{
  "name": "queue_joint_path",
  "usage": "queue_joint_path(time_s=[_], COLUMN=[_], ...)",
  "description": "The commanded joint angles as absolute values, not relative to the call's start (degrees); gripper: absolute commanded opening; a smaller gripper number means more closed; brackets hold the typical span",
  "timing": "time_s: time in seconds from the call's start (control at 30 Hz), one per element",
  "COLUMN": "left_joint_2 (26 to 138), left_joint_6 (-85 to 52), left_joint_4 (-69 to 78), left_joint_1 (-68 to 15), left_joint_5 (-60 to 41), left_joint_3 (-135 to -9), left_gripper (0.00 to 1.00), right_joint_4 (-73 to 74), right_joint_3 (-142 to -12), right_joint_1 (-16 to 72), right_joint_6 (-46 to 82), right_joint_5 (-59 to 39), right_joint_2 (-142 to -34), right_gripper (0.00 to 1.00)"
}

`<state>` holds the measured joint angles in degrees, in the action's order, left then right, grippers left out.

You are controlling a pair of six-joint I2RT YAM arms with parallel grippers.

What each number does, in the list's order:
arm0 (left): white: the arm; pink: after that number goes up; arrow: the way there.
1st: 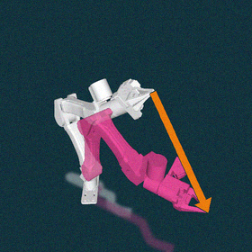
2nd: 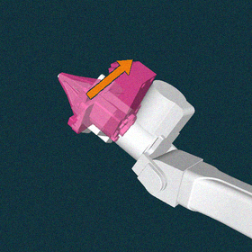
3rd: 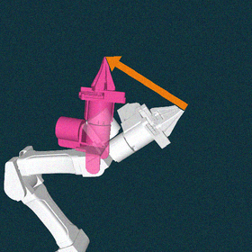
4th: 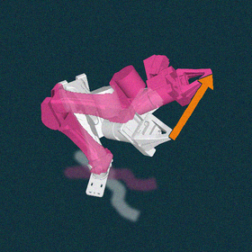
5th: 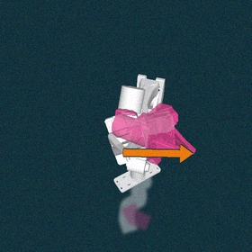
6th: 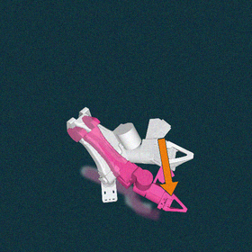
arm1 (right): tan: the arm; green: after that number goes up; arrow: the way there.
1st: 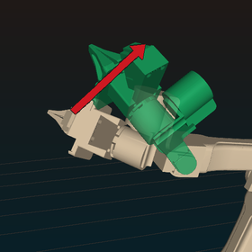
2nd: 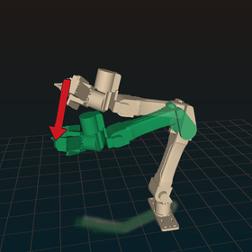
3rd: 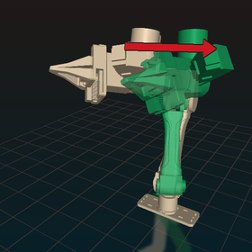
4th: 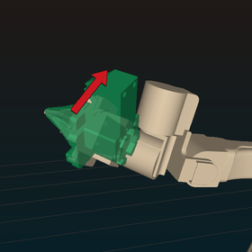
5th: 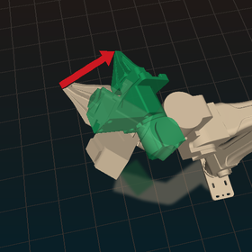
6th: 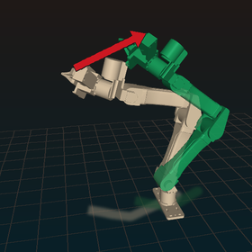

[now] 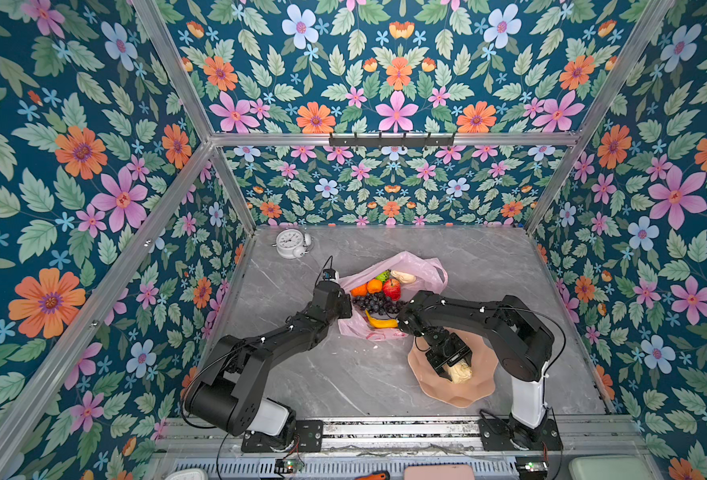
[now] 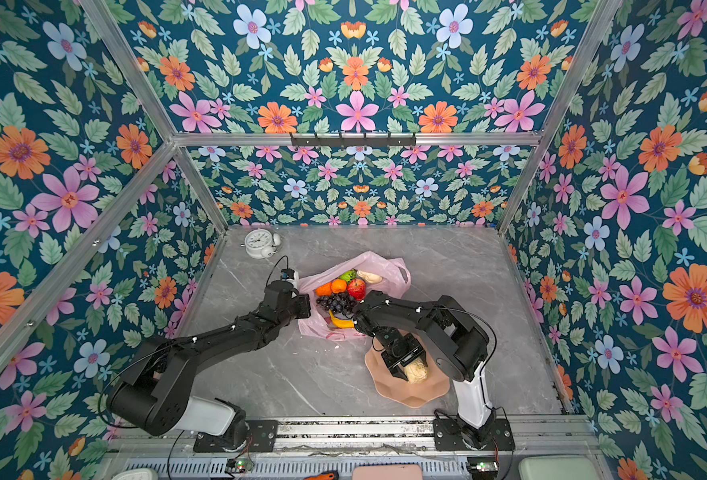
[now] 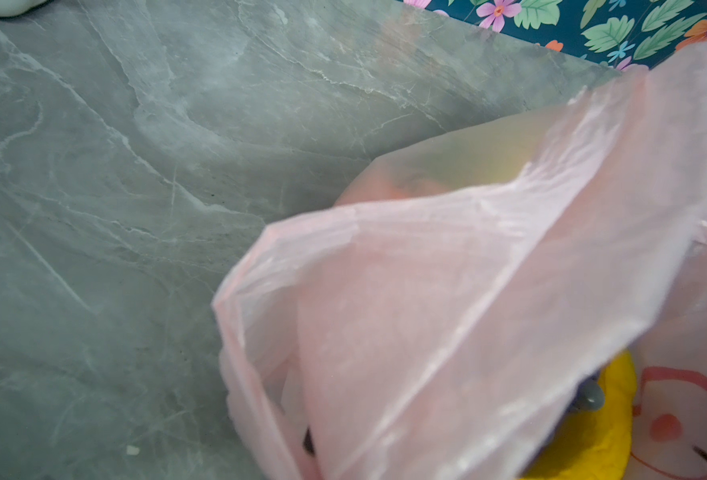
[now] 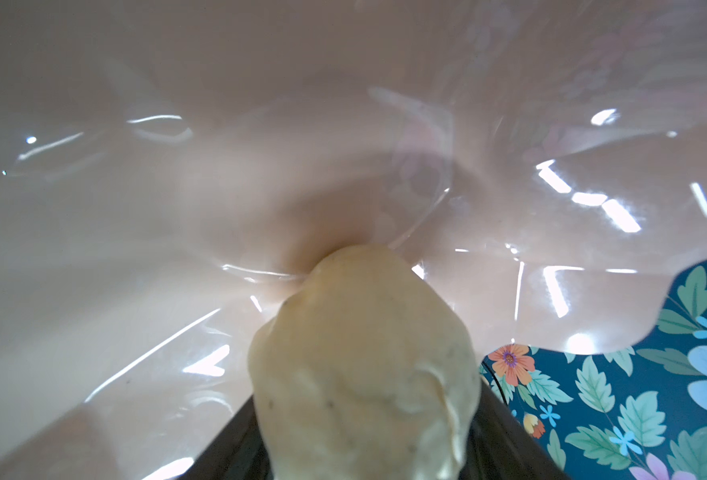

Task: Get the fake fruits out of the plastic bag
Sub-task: 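Lower the pale squash onto the pink plate and open the right gripper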

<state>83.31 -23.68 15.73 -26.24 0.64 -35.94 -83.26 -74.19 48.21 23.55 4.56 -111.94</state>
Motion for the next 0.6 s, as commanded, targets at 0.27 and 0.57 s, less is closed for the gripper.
queue_joint_path(time_s=[0.27, 0.57], left_joint_2=[83.12, 83.09], left_joint_6=[-22.84, -22.87], left_joint_4=[16.00, 16.00], left_joint_1=[-26.19, -26.19], left_joint_5=[0.88, 0.79], left_joint_3=[-36.36, -36.33], left_gripper=[0.00, 0.00], right_joint_4=[-85.43, -85.86], right_joint_3=[-74.44, -75.27], right_joint_1=[48.34, 48.28], right_joint_6=[23.73, 24.07], right_joint_5=[5.27, 6.67], right_joint_2=[-111.11, -110.99], right_gripper=[0.72, 0.80])
